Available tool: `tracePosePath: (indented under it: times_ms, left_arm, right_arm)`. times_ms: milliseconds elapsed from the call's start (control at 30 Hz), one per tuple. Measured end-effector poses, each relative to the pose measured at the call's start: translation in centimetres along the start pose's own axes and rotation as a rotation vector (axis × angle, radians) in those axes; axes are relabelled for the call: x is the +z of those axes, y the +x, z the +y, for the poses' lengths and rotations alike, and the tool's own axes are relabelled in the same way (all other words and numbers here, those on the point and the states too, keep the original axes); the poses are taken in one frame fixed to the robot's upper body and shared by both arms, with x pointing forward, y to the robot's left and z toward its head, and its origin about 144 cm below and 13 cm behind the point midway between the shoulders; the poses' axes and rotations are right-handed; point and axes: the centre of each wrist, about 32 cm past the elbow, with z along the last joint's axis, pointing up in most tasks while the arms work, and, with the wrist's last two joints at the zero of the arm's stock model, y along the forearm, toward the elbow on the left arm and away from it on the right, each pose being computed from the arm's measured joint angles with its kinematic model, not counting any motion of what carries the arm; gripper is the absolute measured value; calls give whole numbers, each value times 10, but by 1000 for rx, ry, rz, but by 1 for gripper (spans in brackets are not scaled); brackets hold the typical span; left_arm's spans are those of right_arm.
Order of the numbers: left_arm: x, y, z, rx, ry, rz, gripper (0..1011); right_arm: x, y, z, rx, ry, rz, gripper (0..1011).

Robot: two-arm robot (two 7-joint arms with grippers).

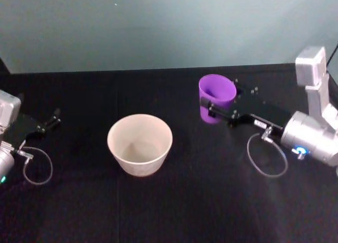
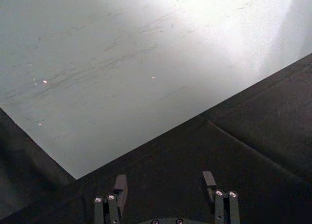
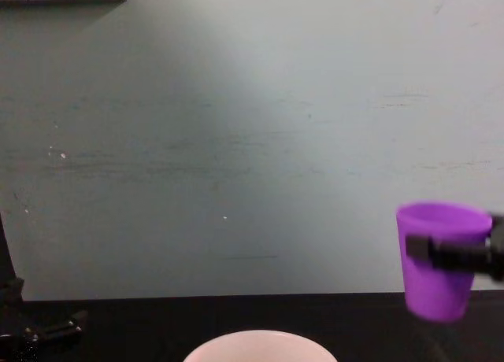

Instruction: Pick up the cup and pour the mung beans from the cup into the bowl.

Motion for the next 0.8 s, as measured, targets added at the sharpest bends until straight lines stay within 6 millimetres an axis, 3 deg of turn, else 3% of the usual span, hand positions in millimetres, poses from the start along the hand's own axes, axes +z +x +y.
tracePosePath:
  times_ms: [100, 300, 800]
  left_arm:
    - [0, 0, 0, 0, 0, 0, 1000]
    - [0, 0, 0, 0, 0, 0, 1000]
    - [0, 0, 0, 0, 0, 0, 1000]
  right_arm:
    - [24, -1, -1, 2, 1, -7, 729]
    - [47, 0, 1, -6, -20, 24, 729]
    - [63, -2, -1, 6, -17, 8, 729]
